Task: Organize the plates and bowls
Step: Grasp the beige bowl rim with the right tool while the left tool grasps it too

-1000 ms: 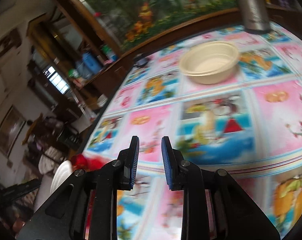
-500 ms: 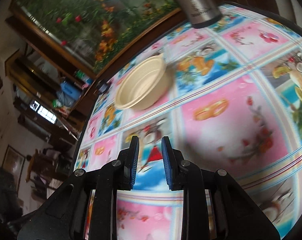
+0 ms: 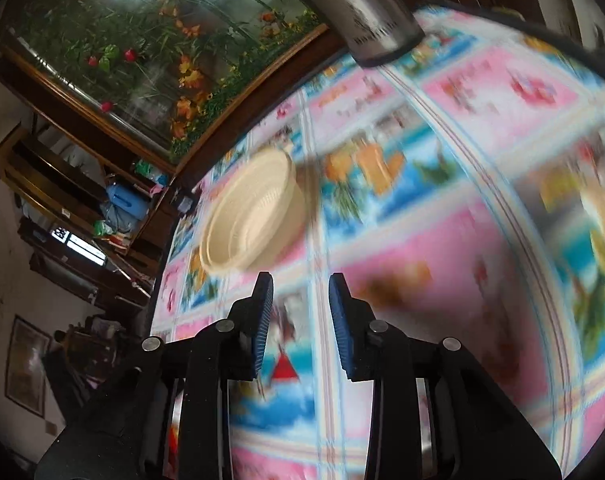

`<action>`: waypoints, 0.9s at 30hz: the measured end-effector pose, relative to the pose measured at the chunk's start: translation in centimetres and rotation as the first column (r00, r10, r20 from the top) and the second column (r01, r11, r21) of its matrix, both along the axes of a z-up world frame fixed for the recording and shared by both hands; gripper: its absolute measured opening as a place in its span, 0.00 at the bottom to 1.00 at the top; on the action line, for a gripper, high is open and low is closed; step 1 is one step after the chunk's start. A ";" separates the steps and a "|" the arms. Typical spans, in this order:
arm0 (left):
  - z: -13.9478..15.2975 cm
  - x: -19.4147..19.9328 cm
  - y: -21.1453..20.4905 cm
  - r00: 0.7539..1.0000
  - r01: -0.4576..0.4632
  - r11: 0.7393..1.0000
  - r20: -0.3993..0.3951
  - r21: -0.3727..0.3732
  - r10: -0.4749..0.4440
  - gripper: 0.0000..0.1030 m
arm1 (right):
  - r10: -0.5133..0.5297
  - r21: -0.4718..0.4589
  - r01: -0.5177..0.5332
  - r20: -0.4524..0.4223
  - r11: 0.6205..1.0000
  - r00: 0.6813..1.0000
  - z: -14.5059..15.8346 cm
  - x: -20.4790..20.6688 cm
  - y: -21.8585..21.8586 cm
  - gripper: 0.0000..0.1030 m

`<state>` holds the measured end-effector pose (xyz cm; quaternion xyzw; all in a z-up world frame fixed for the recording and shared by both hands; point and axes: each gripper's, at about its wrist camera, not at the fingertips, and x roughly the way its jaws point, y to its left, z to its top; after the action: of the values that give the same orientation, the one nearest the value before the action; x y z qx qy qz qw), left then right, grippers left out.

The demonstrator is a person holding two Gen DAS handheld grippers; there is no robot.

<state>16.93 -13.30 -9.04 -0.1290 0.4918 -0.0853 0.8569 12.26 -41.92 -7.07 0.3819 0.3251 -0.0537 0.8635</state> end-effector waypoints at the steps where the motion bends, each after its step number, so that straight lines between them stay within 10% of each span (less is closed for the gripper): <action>1: -0.1 0.0 0.2 1.000 0.001 1.000 -0.012 -0.013 -0.001 0.71 | 0.000 -0.015 0.000 -0.002 1.000 1.000 0.7 1.1 0.0 0.33; 15: 0.8 -0.4 0.8 1.000 0.022 0.997 -0.007 -0.074 -0.022 0.71 | -0.039 -0.083 0.018 -0.252 0.996 0.967 -0.3 12.2 -0.6 0.41; 19: 0.8 -0.3 0.9 1.000 0.016 0.997 -0.006 -0.076 -0.017 0.71 | -0.056 -0.138 0.017 -0.281 0.990 0.958 -0.8 12.6 0.0 0.13; 27: 1.7 -0.3 1.7 0.999 0.000 0.995 0.033 -0.104 0.004 0.71 | 0.026 -0.142 -0.065 -0.262 0.988 0.965 0.1 7.8 0.3 0.10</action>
<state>16.62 -11.56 -7.34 -0.1725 0.4724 -0.1120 0.8570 20.09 -41.59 -6.98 0.2984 0.4389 -0.1075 0.8407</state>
